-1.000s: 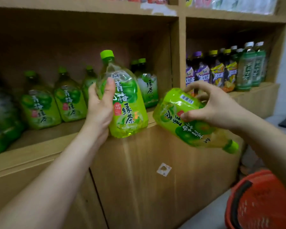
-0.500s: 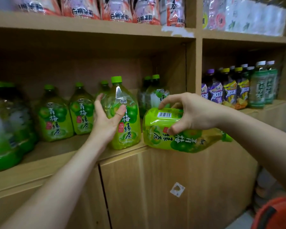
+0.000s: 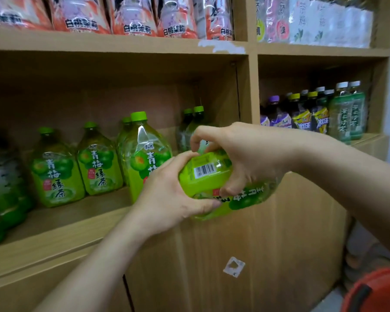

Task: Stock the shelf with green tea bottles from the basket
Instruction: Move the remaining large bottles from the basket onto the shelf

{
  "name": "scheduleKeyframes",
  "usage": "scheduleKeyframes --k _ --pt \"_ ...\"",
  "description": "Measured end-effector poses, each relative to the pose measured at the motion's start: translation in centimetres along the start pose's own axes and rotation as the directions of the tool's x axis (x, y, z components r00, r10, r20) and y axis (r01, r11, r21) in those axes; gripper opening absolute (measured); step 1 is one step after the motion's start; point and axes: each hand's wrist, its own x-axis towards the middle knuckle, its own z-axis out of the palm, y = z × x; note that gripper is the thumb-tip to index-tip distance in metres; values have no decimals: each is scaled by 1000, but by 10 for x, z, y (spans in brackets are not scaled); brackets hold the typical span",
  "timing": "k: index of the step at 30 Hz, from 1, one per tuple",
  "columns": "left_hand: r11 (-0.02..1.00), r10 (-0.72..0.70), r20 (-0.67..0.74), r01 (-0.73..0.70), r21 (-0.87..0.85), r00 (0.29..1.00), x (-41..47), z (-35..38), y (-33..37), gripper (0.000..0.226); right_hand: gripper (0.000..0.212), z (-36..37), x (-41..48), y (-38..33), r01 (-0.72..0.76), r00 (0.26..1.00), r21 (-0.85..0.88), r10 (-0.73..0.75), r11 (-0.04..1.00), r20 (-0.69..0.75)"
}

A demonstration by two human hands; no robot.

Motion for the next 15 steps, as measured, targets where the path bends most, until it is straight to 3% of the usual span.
scheduleKeyframes --k 2,3,5,6,7,8,9,10,11,13,15 --pt "993 -67 -129 54 -106 989 -1 7 4 85 82 6 -12 8 -50 975 -21 44 999 -219" --pt "981 -110 -185 77 -179 976 -1 11 6 77 81 13 -18 14 -99 917 -35 77 995 -392" --pt "940 -199 -263 108 -323 944 0 19 10 63 84 37 -30 21 -201 660 54 176 978 -730" --pt "917 -226 -286 105 -384 931 1 22 13 60 88 52 -33 22 -201 517 221 295 954 -803" --pt "893 -241 -300 90 -441 923 2 25 17 57 95 67 -35 23 -131 436 465 472 876 -766" --pt "866 -251 -309 71 -494 917 2 29 23 55 102 78 -33 20 7 459 728 645 685 -611" --pt "837 -263 -311 55 -545 914 3 34 28 52 103 87 -29 18 161 560 893 706 420 -433" --pt "803 -280 -298 53 -593 912 3 39 33 49 96 95 -23 15 273 673 947 670 168 -313" --pt "776 -295 -269 65 -627 917 2 42 37 49 84 99 -17 13 341 740 940 614 6 -273" --pt "796 -295 -173 142 -588 940 1 41 37 58 67 102 -5 9 428 751 899 590 -93 -296" --pt "915 -245 -67 208 -345 967 4 28 32 69 66 102 1 11 474 722 878 602 -71 -341"
